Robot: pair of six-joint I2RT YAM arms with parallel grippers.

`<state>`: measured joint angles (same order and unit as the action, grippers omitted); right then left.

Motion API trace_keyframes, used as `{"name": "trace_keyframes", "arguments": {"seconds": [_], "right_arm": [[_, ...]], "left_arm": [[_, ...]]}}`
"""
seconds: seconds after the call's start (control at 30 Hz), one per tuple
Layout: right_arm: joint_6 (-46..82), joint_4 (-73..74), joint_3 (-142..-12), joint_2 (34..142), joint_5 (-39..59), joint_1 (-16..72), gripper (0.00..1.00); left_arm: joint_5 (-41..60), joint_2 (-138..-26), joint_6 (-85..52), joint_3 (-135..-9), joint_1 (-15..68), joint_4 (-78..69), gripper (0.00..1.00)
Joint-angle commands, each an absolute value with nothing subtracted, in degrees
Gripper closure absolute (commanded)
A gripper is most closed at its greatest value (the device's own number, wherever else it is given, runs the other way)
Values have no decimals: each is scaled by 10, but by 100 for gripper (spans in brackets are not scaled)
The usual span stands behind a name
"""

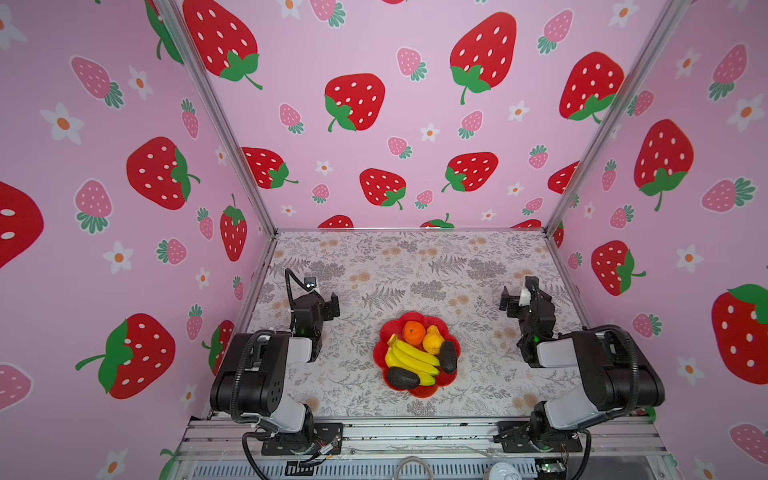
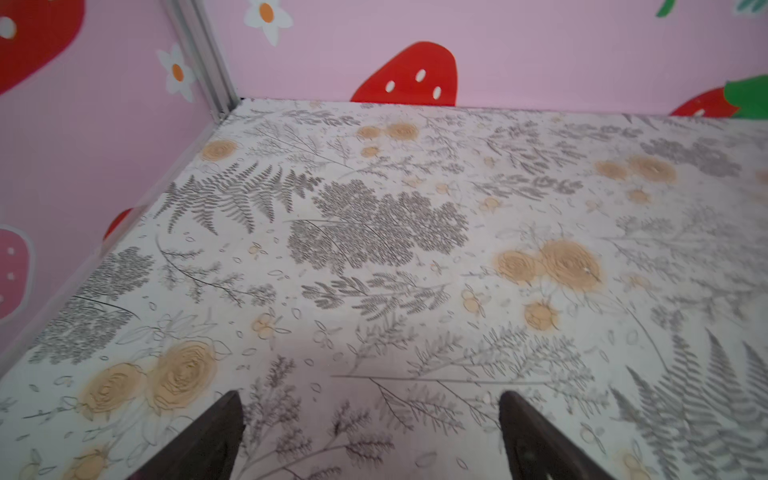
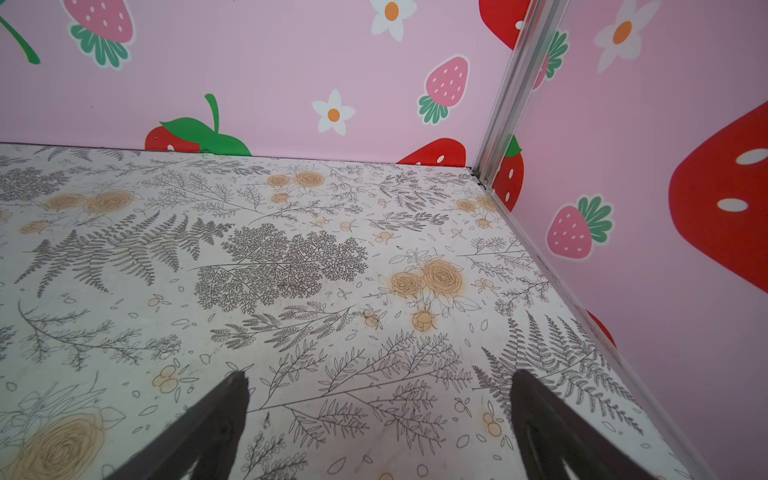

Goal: Place and organize the fake fruits in the fruit bowl

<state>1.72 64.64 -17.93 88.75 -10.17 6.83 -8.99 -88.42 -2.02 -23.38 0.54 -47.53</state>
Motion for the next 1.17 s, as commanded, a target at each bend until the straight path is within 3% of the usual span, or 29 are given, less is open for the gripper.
{"name": "trace_keyframes", "arguments": {"seconds": [0.0, 0.1, 0.23, 1.13], "right_arm": [[11, 671, -175, 889, -97, 68, 1], [10, 671, -175, 889, -99, 68, 1], [9, 675, -173, 889, -99, 69, 1], [5, 721, -154, 903, -104, 73, 1]], "left_arm": [[-56, -879, -13, -217, 10, -503, 4], [-92, -882, 36, -164, 60, -614, 3], [-117, -888, -47, -258, 5, -443, 1], [-120, -886, -34, -250, 15, -456, 1]]}}
